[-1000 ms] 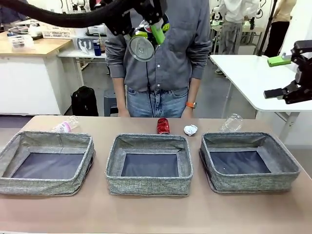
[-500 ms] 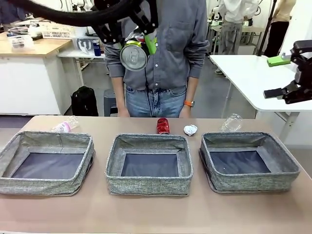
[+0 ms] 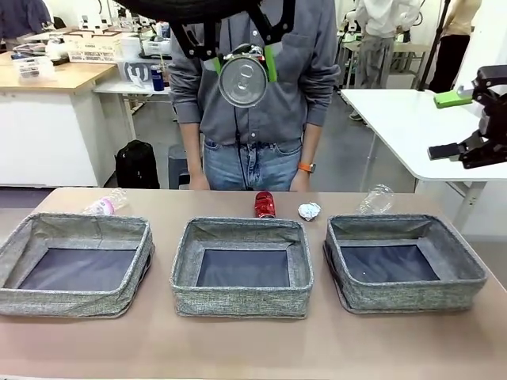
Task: Sort the waste into the appropriate baskets.
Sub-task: Pick up the waste item pointed out by the person, then place the picked waste into the Fabric basket indicated by the person.
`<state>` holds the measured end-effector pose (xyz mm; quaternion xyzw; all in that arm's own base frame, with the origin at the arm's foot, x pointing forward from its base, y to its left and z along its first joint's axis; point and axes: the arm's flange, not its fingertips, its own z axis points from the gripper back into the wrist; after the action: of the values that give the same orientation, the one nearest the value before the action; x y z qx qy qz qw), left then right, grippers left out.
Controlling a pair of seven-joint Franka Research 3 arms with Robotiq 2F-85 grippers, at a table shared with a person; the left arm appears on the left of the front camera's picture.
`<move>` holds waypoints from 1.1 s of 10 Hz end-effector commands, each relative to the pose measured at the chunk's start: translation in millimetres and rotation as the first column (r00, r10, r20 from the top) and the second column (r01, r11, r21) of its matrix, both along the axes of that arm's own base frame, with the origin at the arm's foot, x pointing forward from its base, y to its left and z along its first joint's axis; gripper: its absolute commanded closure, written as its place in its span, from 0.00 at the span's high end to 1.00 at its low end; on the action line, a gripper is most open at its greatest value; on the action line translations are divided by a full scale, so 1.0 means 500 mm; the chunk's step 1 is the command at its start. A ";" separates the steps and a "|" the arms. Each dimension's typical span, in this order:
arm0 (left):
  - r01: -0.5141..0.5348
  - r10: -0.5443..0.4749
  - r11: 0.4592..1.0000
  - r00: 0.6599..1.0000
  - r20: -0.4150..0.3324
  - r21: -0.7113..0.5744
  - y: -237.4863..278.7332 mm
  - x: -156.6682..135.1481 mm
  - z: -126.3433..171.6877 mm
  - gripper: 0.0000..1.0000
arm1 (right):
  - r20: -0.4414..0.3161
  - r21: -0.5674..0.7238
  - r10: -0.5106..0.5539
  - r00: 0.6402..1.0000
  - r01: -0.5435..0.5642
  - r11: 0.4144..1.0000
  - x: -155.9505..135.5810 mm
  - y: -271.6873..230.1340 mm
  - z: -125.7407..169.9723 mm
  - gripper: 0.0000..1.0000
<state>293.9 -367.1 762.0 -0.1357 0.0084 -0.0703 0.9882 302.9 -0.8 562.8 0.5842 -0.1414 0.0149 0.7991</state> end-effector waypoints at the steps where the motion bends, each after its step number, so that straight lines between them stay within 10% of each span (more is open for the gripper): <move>1: -0.035 0.035 0.999 0.999 0.011 -0.013 0.003 0.004 0.029 0.52 | 0.026 0.017 0.004 1.000 -0.004 1.000 0.005 0.003 0.002 1.00; 11: -0.013 0.013 1.000 1.000 0.003 -0.020 0.005 0.017 0.017 0.52 | 0.026 0.017 0.004 1.000 -0.004 1.000 0.005 0.003 0.002 1.00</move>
<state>303.7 -367.9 768.3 -0.1466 0.0103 -0.0689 0.9867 302.9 -0.8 562.8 0.5843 -0.1412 0.0149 0.7990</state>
